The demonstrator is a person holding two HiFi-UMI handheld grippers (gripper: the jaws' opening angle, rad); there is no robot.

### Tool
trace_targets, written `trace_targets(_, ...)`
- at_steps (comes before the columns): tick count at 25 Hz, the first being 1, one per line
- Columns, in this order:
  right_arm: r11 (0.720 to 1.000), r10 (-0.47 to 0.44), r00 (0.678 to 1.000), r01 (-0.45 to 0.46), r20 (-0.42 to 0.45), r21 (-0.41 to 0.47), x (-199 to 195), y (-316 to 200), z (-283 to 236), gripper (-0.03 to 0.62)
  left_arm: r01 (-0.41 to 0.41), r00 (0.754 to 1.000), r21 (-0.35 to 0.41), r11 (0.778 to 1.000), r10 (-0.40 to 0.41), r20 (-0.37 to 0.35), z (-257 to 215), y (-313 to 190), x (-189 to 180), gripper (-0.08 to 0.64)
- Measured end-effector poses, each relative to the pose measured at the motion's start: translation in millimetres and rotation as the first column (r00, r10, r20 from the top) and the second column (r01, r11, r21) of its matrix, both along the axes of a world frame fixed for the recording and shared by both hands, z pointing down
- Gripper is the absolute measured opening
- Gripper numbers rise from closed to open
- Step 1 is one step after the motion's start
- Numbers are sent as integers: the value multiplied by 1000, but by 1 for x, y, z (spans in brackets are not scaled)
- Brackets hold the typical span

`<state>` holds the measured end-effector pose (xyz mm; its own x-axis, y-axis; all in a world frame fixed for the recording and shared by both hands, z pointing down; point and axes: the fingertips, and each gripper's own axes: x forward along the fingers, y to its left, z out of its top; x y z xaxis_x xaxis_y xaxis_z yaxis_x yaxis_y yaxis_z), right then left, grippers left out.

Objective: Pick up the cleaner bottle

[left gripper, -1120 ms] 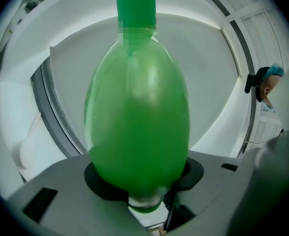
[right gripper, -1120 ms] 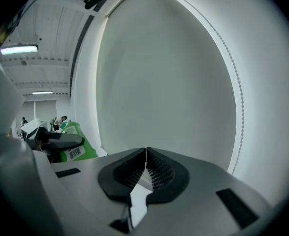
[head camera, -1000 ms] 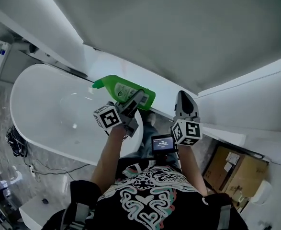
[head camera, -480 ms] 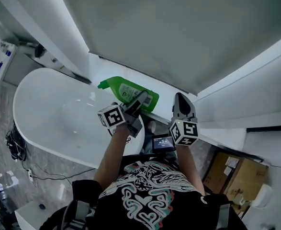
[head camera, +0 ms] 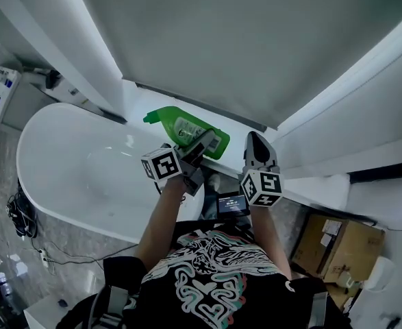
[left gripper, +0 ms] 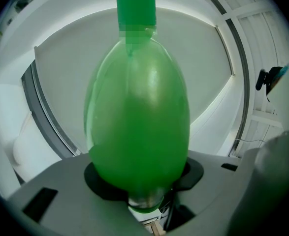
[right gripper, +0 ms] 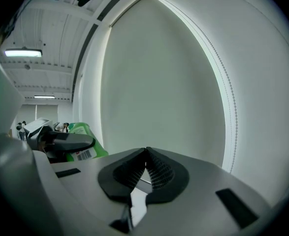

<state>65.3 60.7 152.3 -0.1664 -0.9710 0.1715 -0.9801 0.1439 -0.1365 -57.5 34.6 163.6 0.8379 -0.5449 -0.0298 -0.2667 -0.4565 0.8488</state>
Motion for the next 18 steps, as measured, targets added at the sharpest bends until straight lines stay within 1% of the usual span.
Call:
trace_targets(3,1000,15,1000,-15,2,2,6,1,-2,28,-6,1000,-5,1000,6,-16,-3,0,3,206)
trace_targets(10,1000,26,1000,-26,-7,4,8,6,-5,28,11,1000,-2,1000,-11,-14,-11,1,-3,206)
trace_targets(18,1000,26,999,-26,-26,5,-11,-10,-7,28,8,1000,-15,1000,-9,-22,-7,-15,-21,206)
